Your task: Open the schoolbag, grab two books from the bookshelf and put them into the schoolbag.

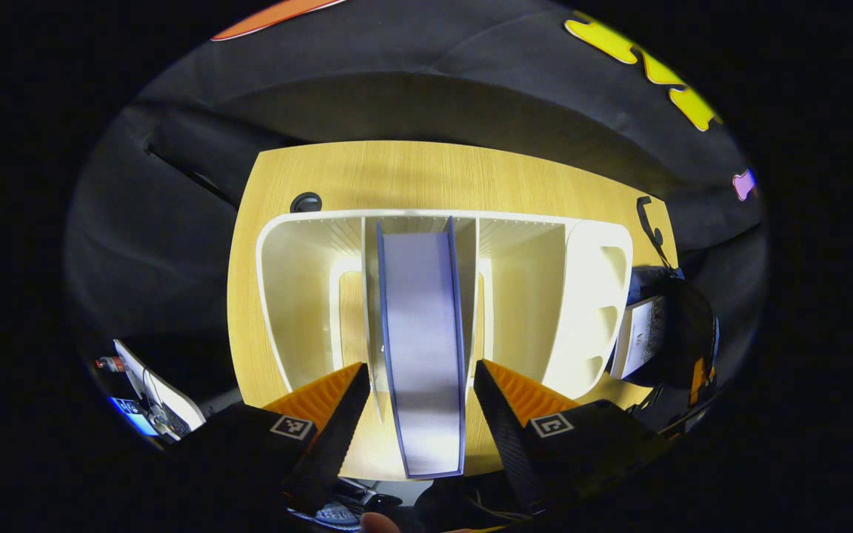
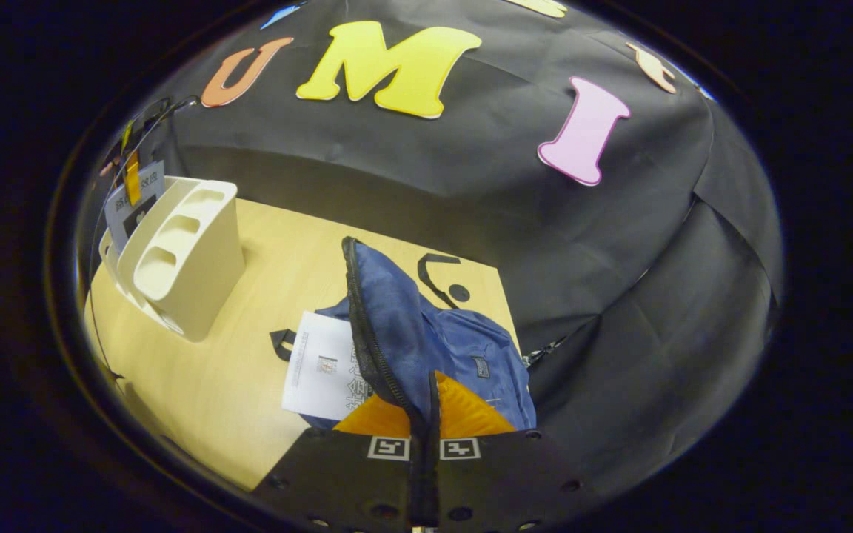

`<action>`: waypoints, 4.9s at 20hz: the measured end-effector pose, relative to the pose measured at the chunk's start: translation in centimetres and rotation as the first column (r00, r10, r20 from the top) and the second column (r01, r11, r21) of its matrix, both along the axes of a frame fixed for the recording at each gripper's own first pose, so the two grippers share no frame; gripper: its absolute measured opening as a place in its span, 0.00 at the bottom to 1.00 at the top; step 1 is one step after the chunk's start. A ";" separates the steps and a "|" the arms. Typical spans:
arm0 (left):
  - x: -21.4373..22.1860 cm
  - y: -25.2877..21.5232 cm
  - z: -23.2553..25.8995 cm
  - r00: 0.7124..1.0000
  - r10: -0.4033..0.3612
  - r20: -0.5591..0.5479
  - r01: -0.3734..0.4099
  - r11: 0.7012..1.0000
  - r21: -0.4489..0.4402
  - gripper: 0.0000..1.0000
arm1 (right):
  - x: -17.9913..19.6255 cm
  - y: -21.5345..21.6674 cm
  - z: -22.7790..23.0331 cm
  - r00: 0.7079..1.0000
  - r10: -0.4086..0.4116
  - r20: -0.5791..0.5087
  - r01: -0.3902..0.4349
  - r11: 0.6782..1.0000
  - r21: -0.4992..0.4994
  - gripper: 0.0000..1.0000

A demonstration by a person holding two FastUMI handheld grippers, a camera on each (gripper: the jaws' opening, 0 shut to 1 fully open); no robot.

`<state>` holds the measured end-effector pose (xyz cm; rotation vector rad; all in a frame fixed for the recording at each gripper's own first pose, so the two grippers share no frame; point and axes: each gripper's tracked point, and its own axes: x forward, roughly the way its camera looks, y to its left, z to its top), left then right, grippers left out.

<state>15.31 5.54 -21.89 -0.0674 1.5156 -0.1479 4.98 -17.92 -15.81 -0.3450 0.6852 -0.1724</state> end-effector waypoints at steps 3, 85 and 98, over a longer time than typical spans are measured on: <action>-0.4 0.0 -0.7 1.000 0.002 -0.031 -0.002 1.000 0.007 0.84 | 0.0 0.0 -0.1 1.000 0.002 -0.002 -0.002 1.000 -0.001 0.00; -13.0 -46.6 -0.9 0.997 0.077 0.018 -0.024 0.509 -0.861 0.42 | -0.5 -1.2 1.9 0.999 -0.004 0.032 -0.001 0.988 0.152 0.00; -12.2 -50.5 -4.5 0.997 0.063 -0.034 -0.059 0.443 -0.895 0.43 | 0.0 -0.7 1.5 1.000 0.012 0.013 -0.014 0.991 0.132 0.00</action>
